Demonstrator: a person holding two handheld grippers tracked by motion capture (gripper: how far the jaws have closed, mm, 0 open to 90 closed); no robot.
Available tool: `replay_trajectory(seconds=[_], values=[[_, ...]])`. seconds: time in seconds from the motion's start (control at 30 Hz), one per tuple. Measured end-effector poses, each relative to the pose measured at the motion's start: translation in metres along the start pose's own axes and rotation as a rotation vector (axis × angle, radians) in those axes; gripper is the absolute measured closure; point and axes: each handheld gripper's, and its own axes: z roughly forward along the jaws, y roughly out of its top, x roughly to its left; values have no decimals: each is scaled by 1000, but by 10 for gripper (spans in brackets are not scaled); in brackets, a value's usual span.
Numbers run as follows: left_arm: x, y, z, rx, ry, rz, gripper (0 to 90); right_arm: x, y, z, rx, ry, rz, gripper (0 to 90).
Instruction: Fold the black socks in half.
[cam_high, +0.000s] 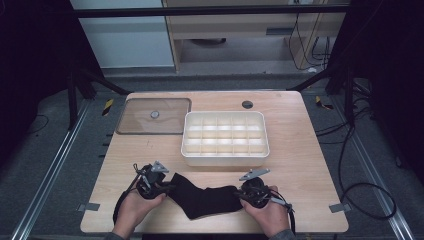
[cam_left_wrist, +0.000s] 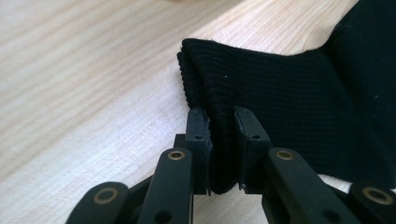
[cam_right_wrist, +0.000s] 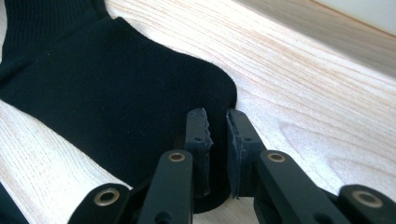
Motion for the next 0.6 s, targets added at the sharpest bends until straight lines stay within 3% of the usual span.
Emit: replay_trajectory(seconds=[0.37, 0.6], values=[[2, 13, -15, -27, 17, 23, 779, 4, 6, 3, 2, 6, -8, 808], [5, 13, -16, -30, 19, 22, 779, 8, 11, 5, -2, 13, -20, 808]])
